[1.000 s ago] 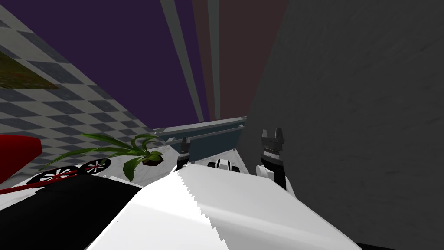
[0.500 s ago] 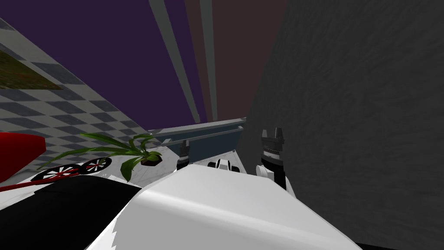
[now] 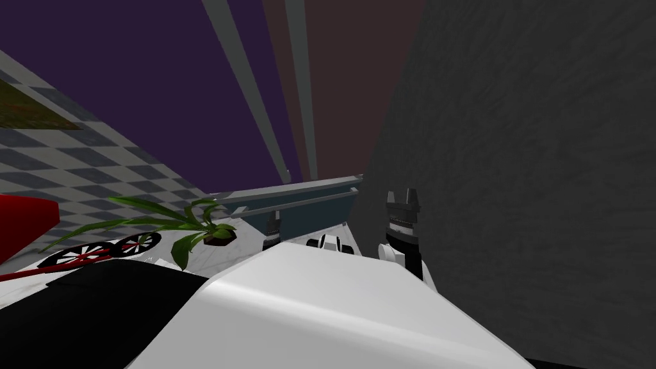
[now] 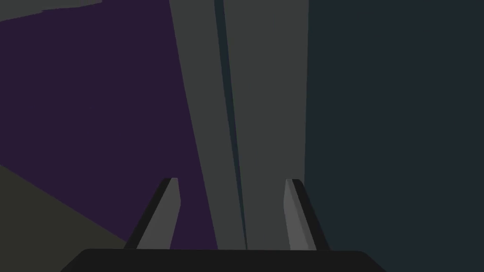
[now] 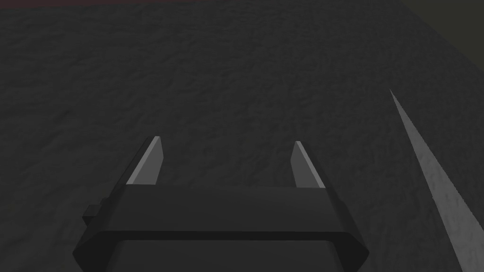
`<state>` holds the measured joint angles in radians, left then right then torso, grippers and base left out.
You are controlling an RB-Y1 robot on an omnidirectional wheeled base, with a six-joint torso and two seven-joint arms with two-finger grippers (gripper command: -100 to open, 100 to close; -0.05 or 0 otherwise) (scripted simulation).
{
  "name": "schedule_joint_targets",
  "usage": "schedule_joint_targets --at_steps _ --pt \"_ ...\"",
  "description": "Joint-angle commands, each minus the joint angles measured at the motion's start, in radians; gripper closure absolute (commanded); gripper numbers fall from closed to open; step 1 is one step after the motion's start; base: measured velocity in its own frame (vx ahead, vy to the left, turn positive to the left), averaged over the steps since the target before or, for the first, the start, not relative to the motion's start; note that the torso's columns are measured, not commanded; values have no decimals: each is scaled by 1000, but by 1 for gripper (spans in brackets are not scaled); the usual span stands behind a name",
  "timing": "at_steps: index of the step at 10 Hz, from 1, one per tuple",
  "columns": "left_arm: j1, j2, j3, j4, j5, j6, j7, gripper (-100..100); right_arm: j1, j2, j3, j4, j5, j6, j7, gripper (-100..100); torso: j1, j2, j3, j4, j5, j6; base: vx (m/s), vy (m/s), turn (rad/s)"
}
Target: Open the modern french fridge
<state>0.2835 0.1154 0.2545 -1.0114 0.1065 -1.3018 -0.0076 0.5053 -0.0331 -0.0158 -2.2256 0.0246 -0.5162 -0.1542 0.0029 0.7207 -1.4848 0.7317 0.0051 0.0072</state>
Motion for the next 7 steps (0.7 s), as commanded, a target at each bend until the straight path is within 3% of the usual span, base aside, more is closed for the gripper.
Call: schedule_joint_targets --at_steps 1,7 --pt "0 -33 4 65 8 -33 6 -100 0 0 0 0 0 0 0 0 -2 7 3 3 -3 -4 115 -88 18" --pt "-42 24 20 -1 20 81 24 -100 0 0 0 0 0 0 0 0 -3 18 9 6 -5 -7 0 -34 16"
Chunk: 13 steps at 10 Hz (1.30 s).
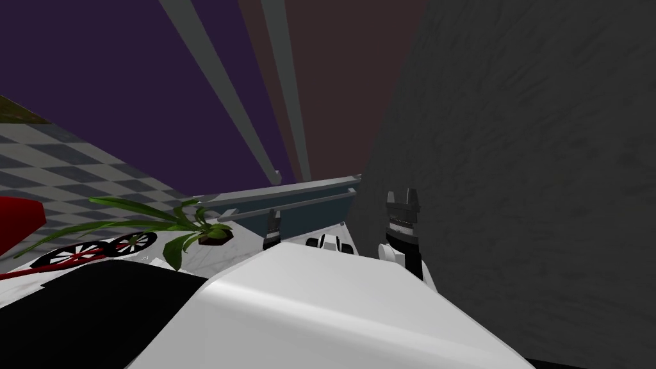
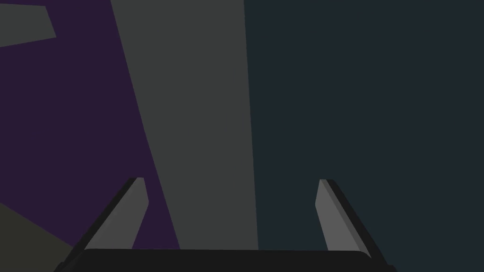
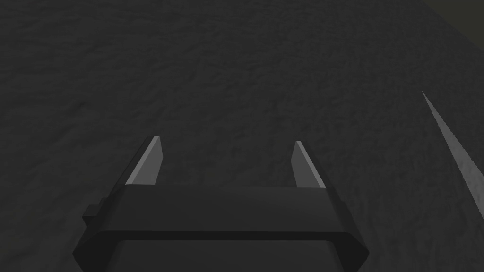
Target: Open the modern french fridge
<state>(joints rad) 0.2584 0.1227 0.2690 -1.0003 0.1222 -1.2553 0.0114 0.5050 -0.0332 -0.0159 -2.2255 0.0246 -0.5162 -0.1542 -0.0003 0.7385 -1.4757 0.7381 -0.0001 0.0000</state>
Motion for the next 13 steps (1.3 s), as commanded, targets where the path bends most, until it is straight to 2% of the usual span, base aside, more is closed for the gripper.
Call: schedule_joint_targets --at_steps 1,2,3,5,6,8,9,10,13 --pt "-23 22 8 -17 6 46 7 -100 0 0 0 0 0 0 0 0 0 -1 -1 0 0 0 -14 -30 12" --pt "-23 21 7 -4 6 31 7 -100 0 0 0 0 0 0 0 0 0 -2 -1 -1 0 0 -4 -12 1" --pt "-1 0 0 4 0 -1 0 100 0 0 0 0 0 0 0 0 1 -2 -1 0 0 0 15 21 -28" --pt "15 -16 -6 21 -5 -37 -6 100 0 0 0 0 0 0 0 0 7 -5 -2 -4 4 1 14 49 -19" --pt "31 -33 -11 37 -9 -72 -11 100 0 0 0 0 0 0 0 0 6 -6 -3 -5 5 1 16 53 -23" --pt "15 -27 -9 35 -8 -74 -12 100 0 0 0 0 0 0 0 0 6 -6 -2 -5 6 0 7 23 -14" --pt "10 -9 -5 10 -5 -36 -2 100 0 0 0 0 0 0 0 0 5 -5 -2 -4 5 -1 -87 -84 34" --pt "10 -9 -5 10 -5 -36 -2 100 0 0 0 0 0 0 0 0 0 1 2 -2 3 -1 -117 -84 37" --pt "1 20 2 -25 1 31 15 100 0 0 0 0 0 0 0 0 0 2 1 0 0 -1 -149 -107 32"
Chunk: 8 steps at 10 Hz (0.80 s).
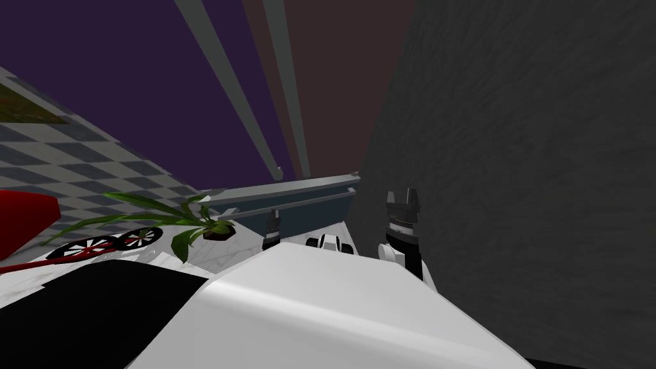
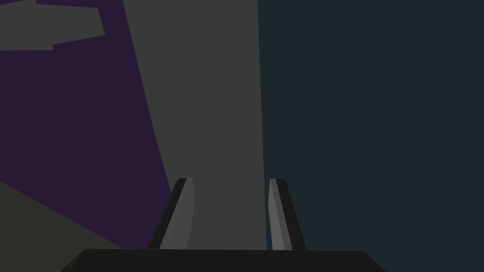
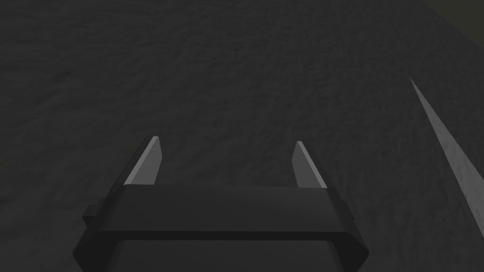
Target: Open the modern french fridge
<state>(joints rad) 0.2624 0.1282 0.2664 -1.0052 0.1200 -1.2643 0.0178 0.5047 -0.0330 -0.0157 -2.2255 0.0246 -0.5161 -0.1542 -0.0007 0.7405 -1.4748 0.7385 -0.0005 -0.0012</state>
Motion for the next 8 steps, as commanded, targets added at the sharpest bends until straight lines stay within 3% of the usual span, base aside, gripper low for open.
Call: schedule_joint_targets --at_steps 1,3,8 --pt "-5 21 6 -28 4 54 11 100 0 0 0 0 0 0 0 0 -2 0 0 0 -1 0 -144 -116 38" --pt "3 2 5 -40 -5 61 4 100 0 0 0 0 0 0 0 0 0 -6 -4 1 -2 2 -89 -45 10" --pt "11 -22 7 -78 -22 85 -6 100 0 0 0 0 0 0 0 0 -2 2 1 3 -3 0 -180 -33 -16"
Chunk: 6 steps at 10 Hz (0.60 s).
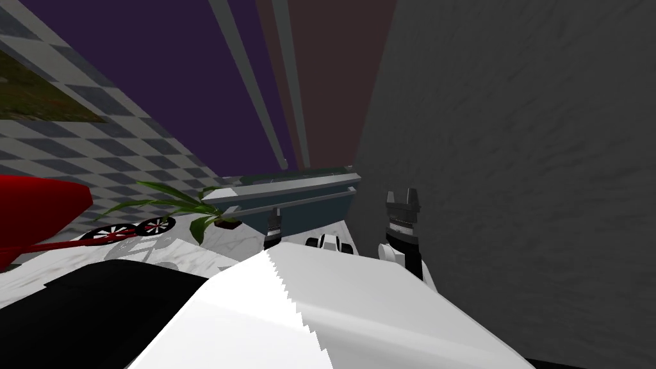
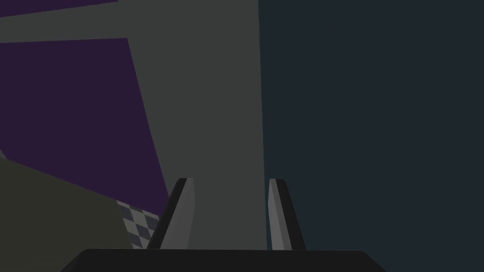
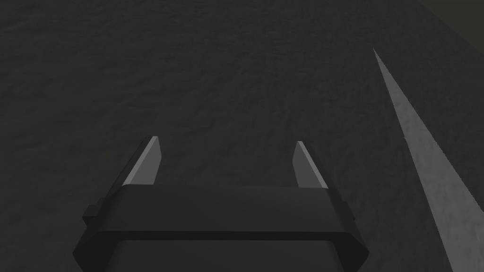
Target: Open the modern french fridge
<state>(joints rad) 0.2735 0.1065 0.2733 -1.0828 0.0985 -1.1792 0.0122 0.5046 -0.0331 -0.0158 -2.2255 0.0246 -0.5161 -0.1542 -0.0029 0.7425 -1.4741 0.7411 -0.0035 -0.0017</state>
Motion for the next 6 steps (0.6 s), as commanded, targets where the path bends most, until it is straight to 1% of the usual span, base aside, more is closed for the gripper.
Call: schedule_joint_targets --at_steps 1,2,3,4,6 --pt "-1 11 36 25 10 -5 11 100 0 0 0 0 0 0 0 0 2 -6 -4 -1 -1 0 -105 -73 -274" --pt "-3 18 55 37 16 -10 16 100 0 0 0 0 0 0 0 0 0 -6 -4 -2 0 2 -177 -95 -259" --pt "-6 25 74 48 21 -14 22 100 0 0 0 0 0 0 0 0 -2 -2 -1 -2 2 3 -167 -110 -174" --pt "-6 25 74 48 21 -14 22 100 0 0 0 0 0 0 0 0 -2 -1 0 -1 0 1 -95 -79 -47" --pt "-10 39 111 72 33 -24 33 100 0 0 0 0 0 0 0 0 2 -6 -4 -2 1 3 -84 -64 -153"
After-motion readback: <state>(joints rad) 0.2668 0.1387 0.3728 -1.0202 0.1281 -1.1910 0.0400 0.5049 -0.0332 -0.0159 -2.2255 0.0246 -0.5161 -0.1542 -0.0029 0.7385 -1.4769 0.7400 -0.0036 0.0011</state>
